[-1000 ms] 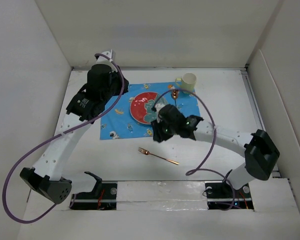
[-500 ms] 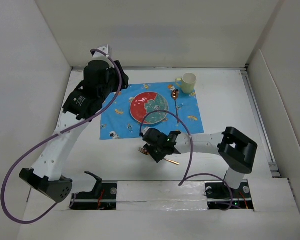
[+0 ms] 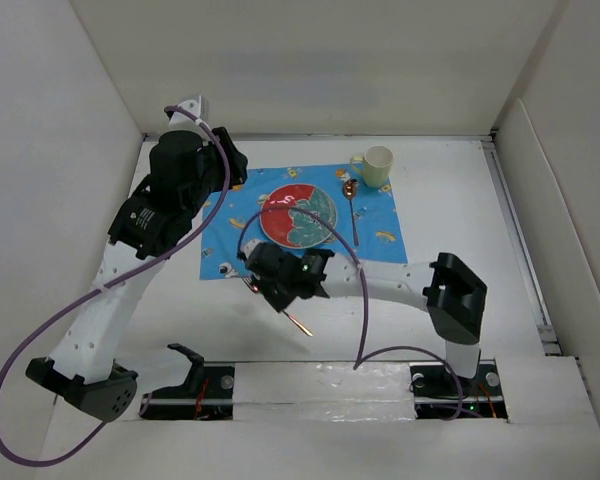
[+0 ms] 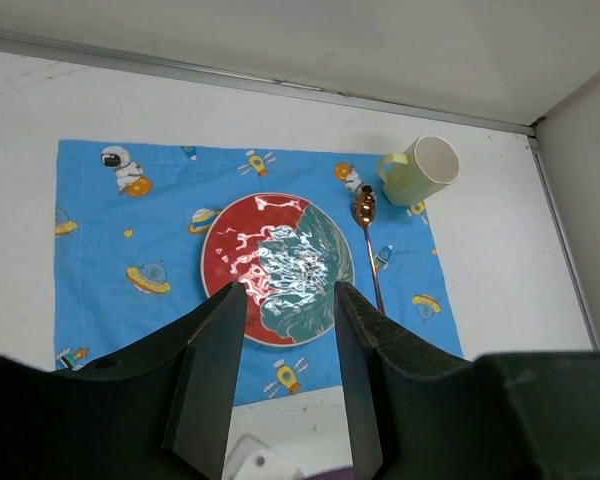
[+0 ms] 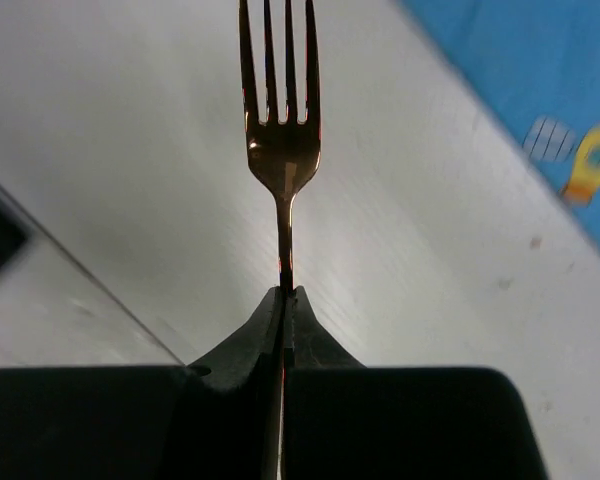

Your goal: Set the dinner table for one person

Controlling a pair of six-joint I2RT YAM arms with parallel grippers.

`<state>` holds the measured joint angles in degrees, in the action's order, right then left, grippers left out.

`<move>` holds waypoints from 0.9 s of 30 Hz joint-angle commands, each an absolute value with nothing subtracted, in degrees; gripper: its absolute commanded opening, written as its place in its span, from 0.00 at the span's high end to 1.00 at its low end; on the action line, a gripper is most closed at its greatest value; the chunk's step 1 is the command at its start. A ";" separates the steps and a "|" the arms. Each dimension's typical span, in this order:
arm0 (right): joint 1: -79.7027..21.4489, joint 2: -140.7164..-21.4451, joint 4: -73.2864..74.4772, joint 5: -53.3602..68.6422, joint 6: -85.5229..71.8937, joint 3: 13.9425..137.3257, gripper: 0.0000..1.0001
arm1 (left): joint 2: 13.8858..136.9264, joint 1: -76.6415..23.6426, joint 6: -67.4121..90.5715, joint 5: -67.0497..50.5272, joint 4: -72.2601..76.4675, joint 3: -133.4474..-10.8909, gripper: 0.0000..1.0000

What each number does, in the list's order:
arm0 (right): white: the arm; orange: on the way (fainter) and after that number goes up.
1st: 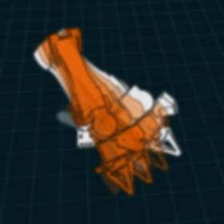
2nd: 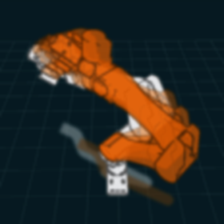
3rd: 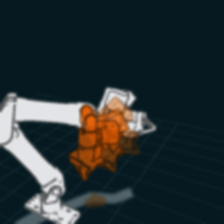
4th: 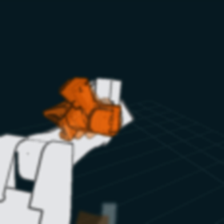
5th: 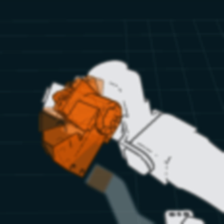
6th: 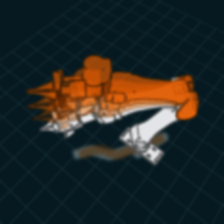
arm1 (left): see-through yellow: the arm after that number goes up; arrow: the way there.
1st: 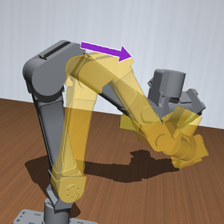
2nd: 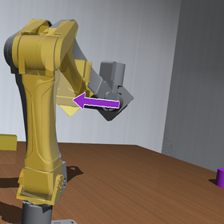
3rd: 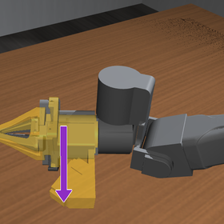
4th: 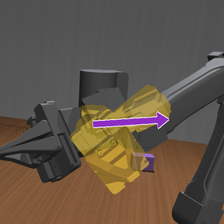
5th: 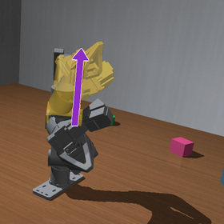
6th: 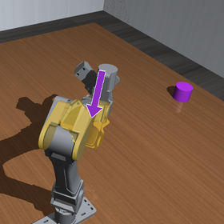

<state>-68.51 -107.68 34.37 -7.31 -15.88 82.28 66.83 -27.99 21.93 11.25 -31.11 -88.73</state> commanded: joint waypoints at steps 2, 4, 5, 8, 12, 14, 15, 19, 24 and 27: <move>-61.71 -111.42 34.36 -1.86 -20.55 102.59 1.00 | 65.22 -27.77 22.93 10.55 -31.46 -89.21 0.62; -57.85 -122.26 38.37 -0.53 -23.71 114.70 1.00 | 63.99 -27.77 24.86 6.96 -32.25 -88.60 0.62; -57.83 -122.34 38.41 -0.53 -24.95 118.79 1.00 | 63.98 -27.77 24.87 6.94 -32.26 -88.59 0.63; -55.38 -132.78 41.65 -3.77 -30.29 130.39 1.00 | 61.44 -27.77 26.63 4.75 -31.56 -85.70 0.63; -52.30 -141.58 40.44 -3.60 -37.17 143.50 1.00 | 59.24 -27.77 28.21 3.43 -31.20 -83.06 0.63; -51.68 -144.74 39.21 -4.04 -39.89 145.89 1.00 | 59.06 -27.77 28.65 2.90 -31.38 -82.53 0.64; -51.68 -145.54 38.68 -4.39 -40.69 146.51 1.00 | 58.98 -28.56 28.83 3.51 -31.46 -82.53 0.64; -50.63 -147.92 34.29 -3.43 -44.11 146.95 1.00 | 59.50 -29.97 28.04 5.79 -33.30 -84.11 0.64; -50.10 -149.85 32.26 -3.08 -45.00 146.34 1.00 | 58.54 -29.97 27.68 8.52 -34.45 -86.83 0.64; -49.57 -150.99 31.55 -3.25 -45.35 146.34 1.00 | 57.49 -29.97 27.95 9.14 -34.45 -86.92 0.64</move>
